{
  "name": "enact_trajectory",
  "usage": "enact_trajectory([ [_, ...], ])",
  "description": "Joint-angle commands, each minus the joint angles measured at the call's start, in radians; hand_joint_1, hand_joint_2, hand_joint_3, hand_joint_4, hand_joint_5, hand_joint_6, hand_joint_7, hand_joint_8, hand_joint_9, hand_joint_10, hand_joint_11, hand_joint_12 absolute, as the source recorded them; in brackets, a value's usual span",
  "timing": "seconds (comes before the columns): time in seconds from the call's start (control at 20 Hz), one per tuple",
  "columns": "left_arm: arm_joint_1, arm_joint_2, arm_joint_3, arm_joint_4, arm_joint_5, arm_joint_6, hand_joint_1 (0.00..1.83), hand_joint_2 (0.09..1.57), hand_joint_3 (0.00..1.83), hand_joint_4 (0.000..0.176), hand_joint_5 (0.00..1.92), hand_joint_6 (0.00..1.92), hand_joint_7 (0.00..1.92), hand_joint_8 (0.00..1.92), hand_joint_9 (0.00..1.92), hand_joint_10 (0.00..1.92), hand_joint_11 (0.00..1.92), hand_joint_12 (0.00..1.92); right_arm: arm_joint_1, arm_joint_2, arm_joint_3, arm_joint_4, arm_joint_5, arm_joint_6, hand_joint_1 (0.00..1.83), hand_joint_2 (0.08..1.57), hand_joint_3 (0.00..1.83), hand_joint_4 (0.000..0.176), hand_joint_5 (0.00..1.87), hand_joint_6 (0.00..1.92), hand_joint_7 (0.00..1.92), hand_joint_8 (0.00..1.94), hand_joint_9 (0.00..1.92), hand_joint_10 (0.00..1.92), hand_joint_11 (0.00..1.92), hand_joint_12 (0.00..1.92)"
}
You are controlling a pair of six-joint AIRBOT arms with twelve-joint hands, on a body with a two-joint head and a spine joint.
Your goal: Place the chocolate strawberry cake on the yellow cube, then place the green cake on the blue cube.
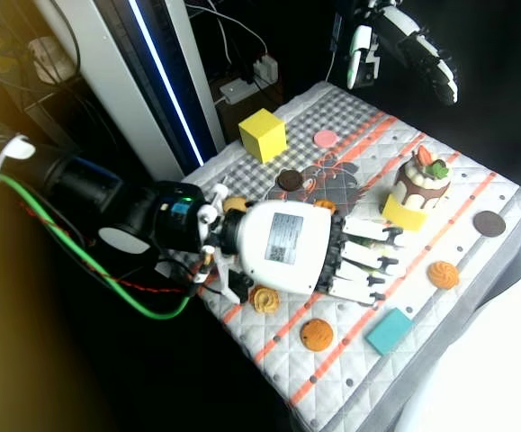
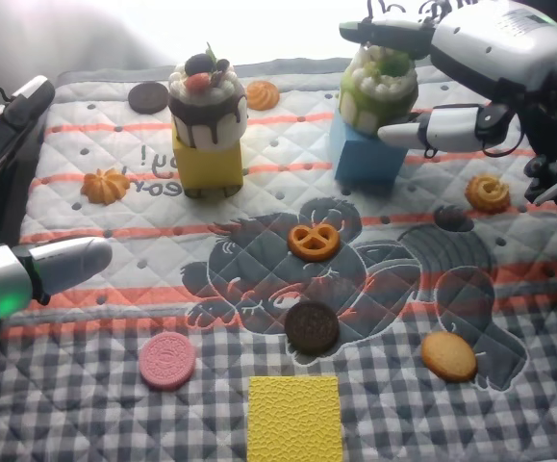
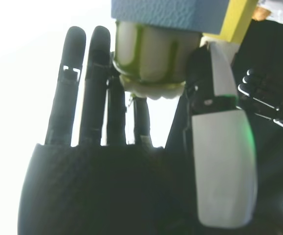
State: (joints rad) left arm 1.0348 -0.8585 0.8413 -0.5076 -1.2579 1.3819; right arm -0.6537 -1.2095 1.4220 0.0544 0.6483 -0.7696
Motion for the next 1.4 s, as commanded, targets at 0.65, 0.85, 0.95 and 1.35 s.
enact_trajectory([
  [0.65,0.002,-0.002,0.004,0.016,-0.128,-0.013,0.84,0.92,0.0,0.148,0.0,0.0,0.0,0.0,0.0,0.0,0.0,0.0,0.005,0.01,-0.017,0.007,0.155,0.003,0.88,1.08,0.0,0.108,0.23,0.0,0.37,0.0,0.49,0.0,0.24,0.83],
  [0.85,0.003,-0.002,0.004,0.015,-0.129,-0.016,0.84,0.93,0.0,0.15,0.0,0.0,0.0,0.0,0.0,0.0,0.0,0.0,0.004,0.011,-0.018,0.007,0.156,0.003,0.85,1.07,0.0,0.137,0.2,0.0,0.33,0.0,0.38,0.0,0.11,0.79],
  [0.95,0.004,-0.002,0.004,0.014,-0.129,-0.019,0.85,0.92,0.0,0.142,0.0,0.0,0.0,0.0,0.0,0.0,0.0,0.0,0.0,0.014,-0.02,0.007,0.165,0.003,0.81,1.09,0.0,0.171,0.11,0.0,0.22,0.0,0.28,0.0,0.01,0.79],
  [1.35,0.02,0.014,0.094,0.097,-0.194,-0.344,0.63,0.88,0.0,0.176,0.0,0.0,0.0,0.0,0.0,0.0,0.0,0.0,-0.15,0.153,-0.168,0.075,0.451,0.003,0.12,1.08,0.01,0.176,0.0,0.0,0.0,0.0,0.0,0.0,0.0,0.0],
])
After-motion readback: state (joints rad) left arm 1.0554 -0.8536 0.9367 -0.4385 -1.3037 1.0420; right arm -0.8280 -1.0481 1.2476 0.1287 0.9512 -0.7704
